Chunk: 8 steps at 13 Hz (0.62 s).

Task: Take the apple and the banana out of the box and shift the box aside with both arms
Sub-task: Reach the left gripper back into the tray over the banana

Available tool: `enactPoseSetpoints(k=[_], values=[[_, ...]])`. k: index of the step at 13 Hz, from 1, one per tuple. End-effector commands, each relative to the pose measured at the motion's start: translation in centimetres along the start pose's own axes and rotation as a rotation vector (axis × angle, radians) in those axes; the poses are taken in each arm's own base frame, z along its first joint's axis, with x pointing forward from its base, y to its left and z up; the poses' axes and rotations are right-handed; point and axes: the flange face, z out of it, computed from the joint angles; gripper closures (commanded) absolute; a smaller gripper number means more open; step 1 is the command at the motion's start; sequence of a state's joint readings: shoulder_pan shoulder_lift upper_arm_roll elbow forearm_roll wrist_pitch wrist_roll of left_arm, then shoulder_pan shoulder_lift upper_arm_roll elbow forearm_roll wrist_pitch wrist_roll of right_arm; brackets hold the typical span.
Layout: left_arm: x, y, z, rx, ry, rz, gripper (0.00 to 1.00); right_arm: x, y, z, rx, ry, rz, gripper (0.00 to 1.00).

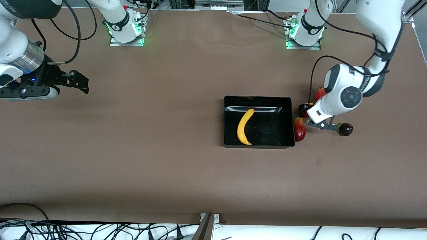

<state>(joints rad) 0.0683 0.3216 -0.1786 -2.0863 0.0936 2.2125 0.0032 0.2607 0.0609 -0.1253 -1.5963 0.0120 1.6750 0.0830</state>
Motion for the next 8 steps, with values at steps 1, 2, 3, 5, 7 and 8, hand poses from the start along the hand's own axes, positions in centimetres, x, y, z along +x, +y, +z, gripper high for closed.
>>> enactPoseSetpoints(k=[1, 2, 3, 5, 7, 8], values=[[3.9, 3.4, -8.6, -0.023, 0.041, 0.037, 0.0, 0.0, 0.0, -0.3, 0.026, 0.0, -0.002, 0.0], [5.0, 5.2, -11.0, -0.053, 0.046, 0.009, 0.0, 0.0, -0.1, -0.3, 0.026, 0.0, -0.003, 0.0], [6.0, 7.2, -12.6, -0.07, 0.047, -0.031, 0.0, 0.0, -0.1, -0.4, 0.026, 0.002, -0.003, 0.0], [6.6, 10.6, -12.7, -0.076, 0.033, -0.021, 0.0, 0.0, -0.2, -0.3, 0.025, -0.001, -0.007, 0.0], [5.9, 15.3, -11.5, -0.081, -0.005, -0.034, 0.0, -0.1, -0.2, -0.3, 0.025, -0.004, -0.005, 0.0], [4.9, 17.8, -10.8, -0.062, -0.058, -0.035, 0.0, -0.1, -0.2, -0.3, 0.025, -0.004, -0.005, 0.0]])
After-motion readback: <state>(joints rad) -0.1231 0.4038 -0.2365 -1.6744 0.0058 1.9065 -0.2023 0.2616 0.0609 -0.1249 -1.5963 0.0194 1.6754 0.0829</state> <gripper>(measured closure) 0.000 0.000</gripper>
